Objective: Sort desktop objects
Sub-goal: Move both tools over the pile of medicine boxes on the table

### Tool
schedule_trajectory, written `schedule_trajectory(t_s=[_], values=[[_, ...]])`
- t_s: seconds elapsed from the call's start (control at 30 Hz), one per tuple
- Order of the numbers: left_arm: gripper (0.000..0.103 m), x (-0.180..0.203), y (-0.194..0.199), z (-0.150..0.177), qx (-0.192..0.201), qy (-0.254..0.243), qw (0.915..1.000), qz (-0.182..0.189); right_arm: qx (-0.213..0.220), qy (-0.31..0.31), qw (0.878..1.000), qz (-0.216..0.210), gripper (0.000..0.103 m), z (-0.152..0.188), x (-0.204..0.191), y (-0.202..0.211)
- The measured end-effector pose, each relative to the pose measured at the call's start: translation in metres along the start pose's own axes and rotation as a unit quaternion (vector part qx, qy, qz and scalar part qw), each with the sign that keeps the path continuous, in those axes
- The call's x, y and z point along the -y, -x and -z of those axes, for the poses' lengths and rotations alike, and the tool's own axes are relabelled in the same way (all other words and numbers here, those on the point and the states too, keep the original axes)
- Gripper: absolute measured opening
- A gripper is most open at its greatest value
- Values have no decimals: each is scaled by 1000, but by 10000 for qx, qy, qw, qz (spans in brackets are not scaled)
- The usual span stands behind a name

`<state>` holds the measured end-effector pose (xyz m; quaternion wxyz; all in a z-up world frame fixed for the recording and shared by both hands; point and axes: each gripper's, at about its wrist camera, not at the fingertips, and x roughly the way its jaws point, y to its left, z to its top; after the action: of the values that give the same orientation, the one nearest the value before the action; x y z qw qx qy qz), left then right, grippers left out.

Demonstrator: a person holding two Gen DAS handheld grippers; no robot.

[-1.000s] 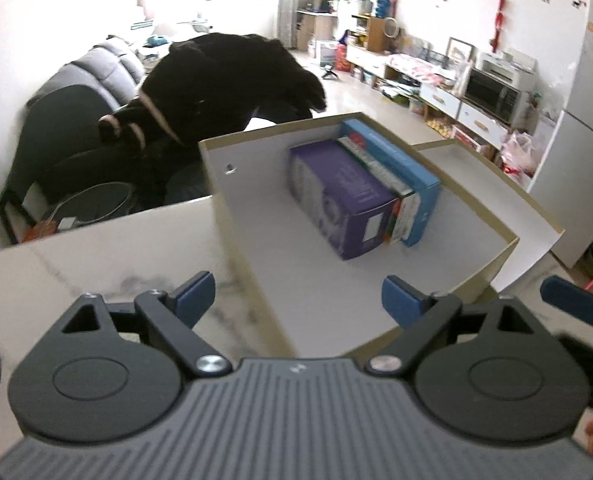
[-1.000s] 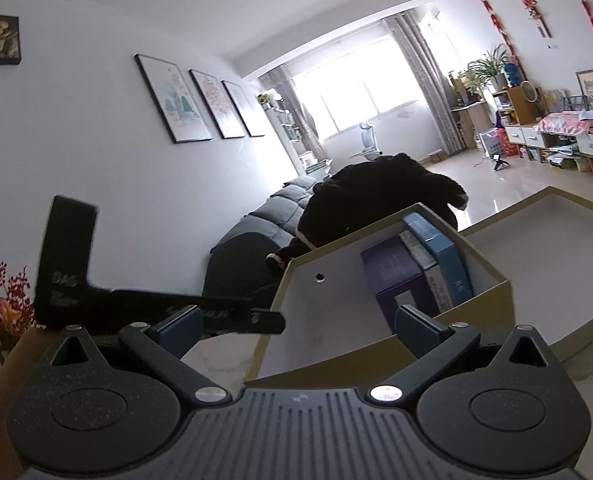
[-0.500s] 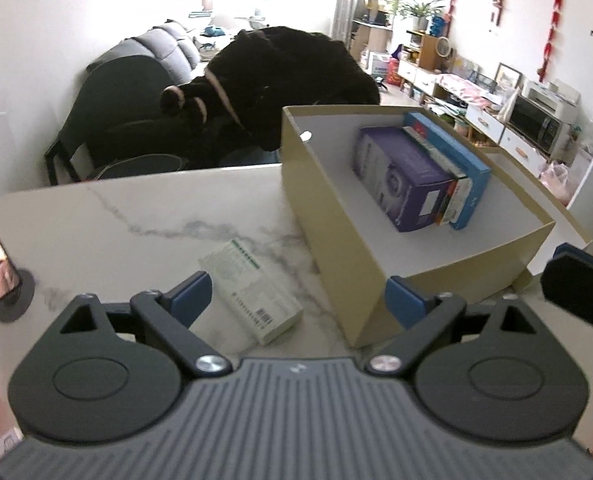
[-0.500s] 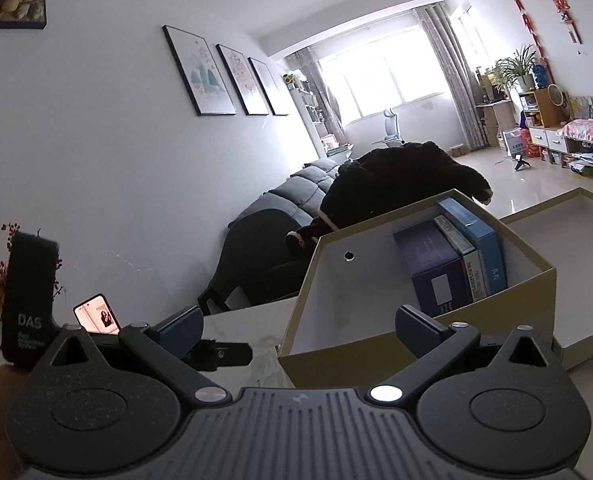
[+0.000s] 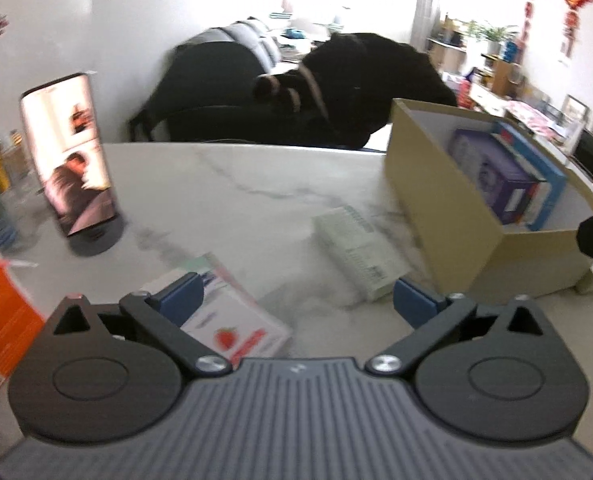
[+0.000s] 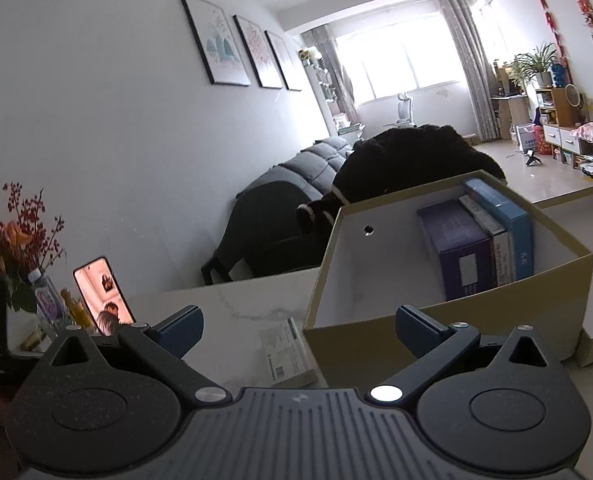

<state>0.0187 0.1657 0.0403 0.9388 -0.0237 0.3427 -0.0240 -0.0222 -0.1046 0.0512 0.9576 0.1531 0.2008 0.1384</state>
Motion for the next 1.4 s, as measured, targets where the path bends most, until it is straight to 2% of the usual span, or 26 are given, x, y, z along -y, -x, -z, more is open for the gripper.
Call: schedule_trajectory(t_s=[0.2,0.53,0.67,0.87,0.93,1.23,1.4], values=[[103,-30,-1,9,-50,364,9991,-189,-216,209,9995,-136,103,8,-14,-11],[103,-66,7,29,-82,647,9971,-383,-799,222,9956,-445,103,27,-30,-41],[103,-81,11,36,-95,760,9960,-461,-1092,259,9916,-639,103,37,-45,-58],[103,-100,12,45,-62,796,9947,-655,-1591,-62,9803,-1168,102,49,-63,-85],[103,-107,14,48,-78,833,9940,-709,-1687,-51,9785,-1186,102,52,-71,-92],[103,-121,19,54,-147,904,9925,-805,-1652,933,9752,-1141,98,67,-118,-110],[103,-126,21,54,-155,936,9918,-851,-1626,1406,9706,-1080,88,78,-134,-117]])
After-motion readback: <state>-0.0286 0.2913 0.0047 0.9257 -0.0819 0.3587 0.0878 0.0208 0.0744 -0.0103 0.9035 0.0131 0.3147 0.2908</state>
